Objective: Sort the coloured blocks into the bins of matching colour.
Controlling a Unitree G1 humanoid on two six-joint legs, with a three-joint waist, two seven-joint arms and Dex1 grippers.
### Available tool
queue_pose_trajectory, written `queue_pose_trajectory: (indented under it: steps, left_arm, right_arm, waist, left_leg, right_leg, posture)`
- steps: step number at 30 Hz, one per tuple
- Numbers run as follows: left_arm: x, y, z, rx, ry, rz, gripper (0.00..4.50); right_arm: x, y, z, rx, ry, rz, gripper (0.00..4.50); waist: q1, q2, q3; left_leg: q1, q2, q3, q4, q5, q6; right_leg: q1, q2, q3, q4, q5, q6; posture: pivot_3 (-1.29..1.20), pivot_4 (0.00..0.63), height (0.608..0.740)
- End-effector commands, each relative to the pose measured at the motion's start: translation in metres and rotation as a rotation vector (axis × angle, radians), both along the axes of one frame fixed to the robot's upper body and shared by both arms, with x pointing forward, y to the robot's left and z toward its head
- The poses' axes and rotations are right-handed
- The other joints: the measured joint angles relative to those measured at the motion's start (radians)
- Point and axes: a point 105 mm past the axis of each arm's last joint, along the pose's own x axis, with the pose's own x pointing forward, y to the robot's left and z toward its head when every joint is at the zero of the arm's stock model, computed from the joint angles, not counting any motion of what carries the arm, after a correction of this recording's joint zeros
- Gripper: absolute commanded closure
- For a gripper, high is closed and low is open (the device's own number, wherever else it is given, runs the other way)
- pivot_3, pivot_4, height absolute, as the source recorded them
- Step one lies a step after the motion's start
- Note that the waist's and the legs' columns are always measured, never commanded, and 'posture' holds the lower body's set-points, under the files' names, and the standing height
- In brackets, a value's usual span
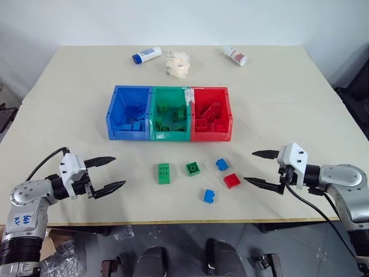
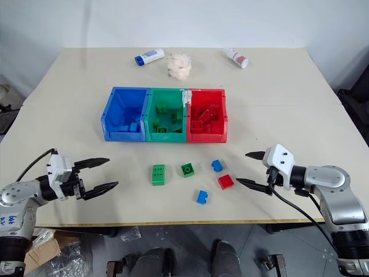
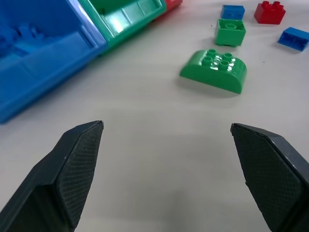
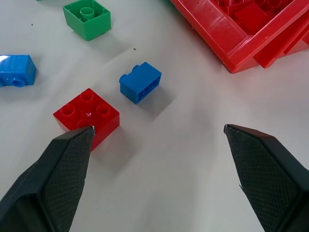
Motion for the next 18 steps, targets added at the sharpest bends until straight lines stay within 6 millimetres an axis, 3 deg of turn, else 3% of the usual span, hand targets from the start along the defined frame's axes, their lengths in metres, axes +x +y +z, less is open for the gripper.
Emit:
queue_pose_trajectory:
  steps: [1, 6, 10, 14, 18]
  left_arm:
    - [0.001, -0.003, 0.006, -0.004, -0.007, 0.002, 0.01]
    - [0.009, -0.01, 0.021, -0.114, -0.047, 0.045, 0.01]
    - [0.006, -0.021, 0.016, -0.109, -0.013, 0.026, 0.01]
    - [0.002, -0.026, 0.007, -0.113, 0.033, -0.008, 0.01]
    - [-0.005, -0.023, 0.002, -0.097, 0.045, -0.039, 0.01]
  right_arm:
    - [0.0, 0.002, 0.015, 0.006, -0.062, 0.011, 0.0]
    - [0.012, 0.014, 0.024, 0.077, -0.085, -0.013, 0.0]
    - [0.01, 0.017, 0.017, 0.1, -0.053, -0.026, 0.0]
    - [-0.001, 0.004, 0.006, 0.092, -0.003, -0.079, 0.0]
    - [-0.035, -0.025, -0.005, 0.029, 0.082, -0.134, 0.0]
  waist:
    - [0.0, 0.0, 0.0]
    - [-0.001, 0.0, 0.0]
    - [0.0, 0.0, 0.0]
    - [0.009, 0.0, 0.0]
    - [0.028, 0.0, 0.0]
  left_leg:
    - [0.0, 0.0, 0.0, 0.0, 0.0, 0.0]
    - [0.0, 0.0, 0.0, 0.002, 0.0, 0.0]
    - [0.0, 0.0, 0.0, 0.002, 0.0, 0.0]
    - [0.0, 0.0, 0.0, 0.002, 0.0, 0.0]
    - [0.0, -0.001, 0.0, 0.002, -0.001, 0.0]
  right_leg:
    - [0.0, 0.0, 0.0, 0.0, 0.0, 0.0]
    - [0.0, 0.0, 0.001, 0.001, 0.0, 0.0]
    - [0.0, 0.0, 0.001, 0.002, 0.0, 0.0]
    - [0.0, 0.0, 0.001, 0.002, 0.0, 0.0]
    - [0.0, 0.0, 0.001, 0.001, 0.0, 0.0]
  posture:
    - [0.0, 0.15, 0.74]
    - [0.0, 0.15, 0.74]
    - [0.0, 0.15, 0.74]
    - [0.0, 0.15, 0.74]
    - [0.0, 0.15, 0.74]
